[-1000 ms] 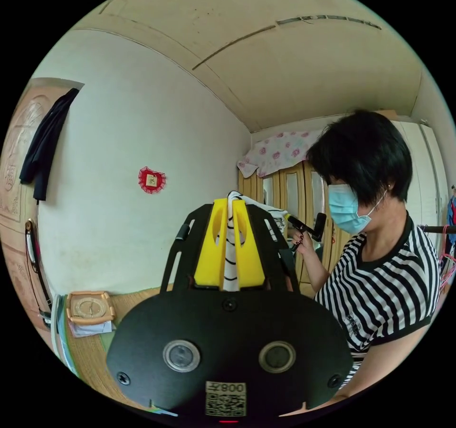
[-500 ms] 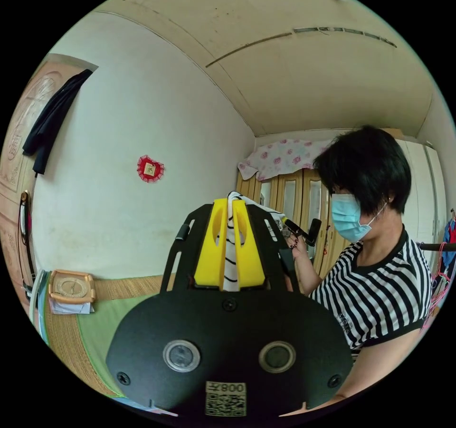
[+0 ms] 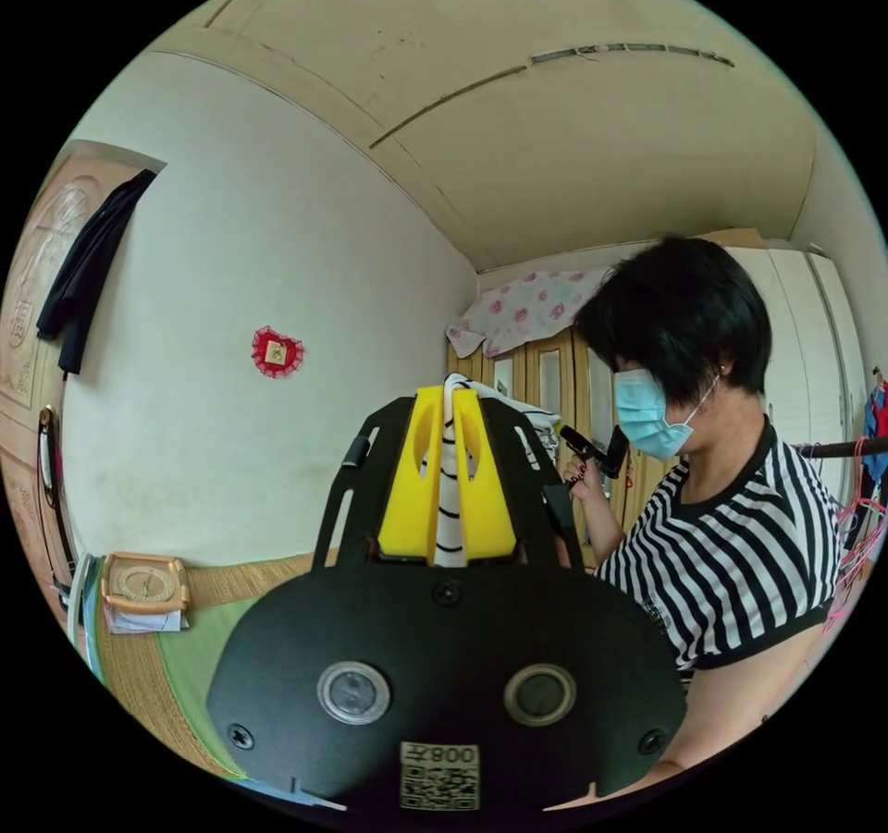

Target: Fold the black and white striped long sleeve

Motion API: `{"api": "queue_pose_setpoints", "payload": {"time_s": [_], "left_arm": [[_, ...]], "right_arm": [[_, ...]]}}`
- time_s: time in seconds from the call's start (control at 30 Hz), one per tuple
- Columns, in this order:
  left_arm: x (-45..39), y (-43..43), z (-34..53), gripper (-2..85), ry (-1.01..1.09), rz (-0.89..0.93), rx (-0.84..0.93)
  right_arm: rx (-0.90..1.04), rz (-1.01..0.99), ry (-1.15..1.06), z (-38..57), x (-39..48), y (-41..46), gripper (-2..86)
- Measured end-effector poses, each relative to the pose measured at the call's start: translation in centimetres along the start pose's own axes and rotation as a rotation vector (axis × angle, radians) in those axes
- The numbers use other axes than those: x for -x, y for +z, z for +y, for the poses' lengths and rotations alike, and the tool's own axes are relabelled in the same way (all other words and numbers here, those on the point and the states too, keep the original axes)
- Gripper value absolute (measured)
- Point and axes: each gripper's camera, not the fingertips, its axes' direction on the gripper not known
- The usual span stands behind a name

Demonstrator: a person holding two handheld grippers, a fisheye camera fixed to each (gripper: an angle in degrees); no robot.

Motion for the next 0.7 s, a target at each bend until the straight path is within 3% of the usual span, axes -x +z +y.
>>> {"api": "queue_pose_setpoints", "payload": {"time_s": [0.7], "left_arm": [[1.6, 9.0, -11.2, 1.6, 0.124, 0.037, -0.044]], "right_arm": [[-0.082, 0.069, -0.038, 7.3, 13.6, -2.0, 0.5]]}}
